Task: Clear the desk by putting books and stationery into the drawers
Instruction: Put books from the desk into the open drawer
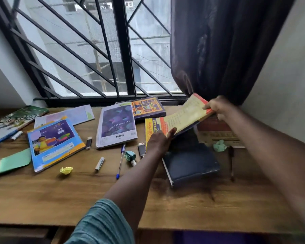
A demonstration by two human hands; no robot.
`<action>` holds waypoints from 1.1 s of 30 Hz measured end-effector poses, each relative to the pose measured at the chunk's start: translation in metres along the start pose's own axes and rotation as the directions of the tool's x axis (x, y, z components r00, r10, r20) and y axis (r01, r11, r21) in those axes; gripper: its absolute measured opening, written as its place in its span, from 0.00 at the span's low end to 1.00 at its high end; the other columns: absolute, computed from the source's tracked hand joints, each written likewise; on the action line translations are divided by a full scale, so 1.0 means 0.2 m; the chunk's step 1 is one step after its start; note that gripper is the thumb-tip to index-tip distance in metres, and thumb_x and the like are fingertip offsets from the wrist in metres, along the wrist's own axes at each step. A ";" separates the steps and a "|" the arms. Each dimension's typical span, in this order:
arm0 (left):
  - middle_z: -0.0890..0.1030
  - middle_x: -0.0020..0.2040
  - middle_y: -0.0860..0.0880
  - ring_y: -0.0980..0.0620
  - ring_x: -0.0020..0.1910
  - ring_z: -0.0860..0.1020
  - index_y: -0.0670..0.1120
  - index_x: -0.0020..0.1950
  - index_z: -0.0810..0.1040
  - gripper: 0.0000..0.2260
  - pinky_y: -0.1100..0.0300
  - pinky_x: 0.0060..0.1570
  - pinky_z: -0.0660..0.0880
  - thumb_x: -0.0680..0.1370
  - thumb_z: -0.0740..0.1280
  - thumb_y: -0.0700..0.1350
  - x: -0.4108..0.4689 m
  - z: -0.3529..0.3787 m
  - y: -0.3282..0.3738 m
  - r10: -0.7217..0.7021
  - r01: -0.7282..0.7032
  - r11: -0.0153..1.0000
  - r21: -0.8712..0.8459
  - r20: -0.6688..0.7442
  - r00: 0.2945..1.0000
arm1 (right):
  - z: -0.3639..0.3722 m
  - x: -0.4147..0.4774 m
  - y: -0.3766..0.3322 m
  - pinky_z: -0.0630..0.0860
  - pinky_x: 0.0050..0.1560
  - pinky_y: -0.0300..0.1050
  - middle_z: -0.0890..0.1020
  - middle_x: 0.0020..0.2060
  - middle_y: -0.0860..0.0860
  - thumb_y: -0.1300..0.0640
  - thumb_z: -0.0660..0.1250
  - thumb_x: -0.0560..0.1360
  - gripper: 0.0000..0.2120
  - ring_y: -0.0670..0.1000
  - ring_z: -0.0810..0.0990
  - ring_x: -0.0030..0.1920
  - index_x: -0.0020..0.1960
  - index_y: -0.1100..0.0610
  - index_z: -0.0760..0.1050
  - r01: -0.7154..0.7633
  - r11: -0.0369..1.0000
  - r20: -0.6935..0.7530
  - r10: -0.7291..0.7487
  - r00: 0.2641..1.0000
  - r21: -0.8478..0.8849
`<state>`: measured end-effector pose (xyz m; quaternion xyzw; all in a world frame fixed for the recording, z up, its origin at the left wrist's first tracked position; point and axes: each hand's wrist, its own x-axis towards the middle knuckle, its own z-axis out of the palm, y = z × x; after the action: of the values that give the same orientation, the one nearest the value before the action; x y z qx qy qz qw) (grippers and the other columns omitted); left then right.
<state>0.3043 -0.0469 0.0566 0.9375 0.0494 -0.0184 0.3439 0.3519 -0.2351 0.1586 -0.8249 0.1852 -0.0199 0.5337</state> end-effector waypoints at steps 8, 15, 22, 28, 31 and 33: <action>0.78 0.59 0.37 0.37 0.55 0.79 0.45 0.74 0.59 0.25 0.48 0.49 0.77 0.78 0.63 0.44 -0.25 -0.23 0.25 0.231 -0.232 0.972 0.033 -0.283 0.931 | -0.04 -0.47 -0.52 0.77 0.38 0.44 0.81 0.39 0.60 0.67 0.72 0.67 0.04 0.54 0.80 0.37 0.41 0.66 0.79 0.353 0.928 -0.103 -0.365 0.925 -0.122; 0.79 0.61 0.38 0.35 0.51 0.80 0.46 0.76 0.60 0.27 0.46 0.46 0.77 0.78 0.58 0.33 -0.65 -0.44 0.35 0.363 -0.418 0.908 0.018 -0.529 0.767 | -0.20 -1.01 -0.81 0.82 0.33 0.53 0.82 0.39 0.62 0.69 0.69 0.68 0.05 0.59 0.83 0.34 0.43 0.67 0.78 0.441 0.890 -0.020 -0.446 0.895 -0.115; 0.82 0.51 0.36 0.35 0.46 0.81 0.44 0.72 0.64 0.23 0.46 0.40 0.78 0.77 0.61 0.43 -1.16 -0.69 0.24 0.323 -0.459 0.885 -0.084 -0.600 0.732 | -0.33 -1.48 -0.58 0.74 0.48 0.43 0.82 0.38 0.48 0.48 0.63 0.78 0.11 0.46 0.81 0.39 0.51 0.56 0.75 0.349 0.850 0.388 -0.498 0.775 0.396; 0.81 0.54 0.41 0.41 0.52 0.80 0.46 0.62 0.73 0.24 0.44 0.49 0.78 0.67 0.66 0.51 -1.60 -0.85 0.12 0.219 -0.404 0.691 -0.600 -0.358 0.908 | -0.28 -1.74 0.03 0.79 0.45 0.42 0.81 0.49 0.51 0.63 0.67 0.75 0.11 0.55 0.78 0.55 0.57 0.58 0.74 0.294 0.831 0.286 -0.460 0.841 0.473; 0.83 0.47 0.46 0.45 0.44 0.81 0.46 0.54 0.76 0.18 0.50 0.44 0.79 0.65 0.68 0.34 -1.76 -0.83 0.00 0.222 -0.206 0.400 -0.893 -0.124 0.967 | -0.21 -1.84 0.32 0.76 0.59 0.57 0.80 0.59 0.59 0.59 0.74 0.69 0.26 0.60 0.79 0.59 0.65 0.62 0.72 0.028 0.801 0.365 -0.304 0.880 0.598; 0.84 0.44 0.45 0.45 0.41 0.81 0.42 0.53 0.75 0.18 0.53 0.39 0.79 0.67 0.67 0.27 -1.87 -0.81 -0.09 0.164 -0.054 0.312 -0.949 -0.002 0.986 | -0.17 -1.90 0.53 0.72 0.63 0.64 0.79 0.60 0.62 0.56 0.74 0.67 0.28 0.63 0.78 0.58 0.65 0.62 0.73 -0.222 0.772 0.524 -0.163 0.836 0.595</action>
<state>-0.0690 0.0412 0.1942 0.5601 -0.0287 -0.0072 0.8279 -0.0407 -0.1785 0.1415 -0.5627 0.0204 0.1644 0.8099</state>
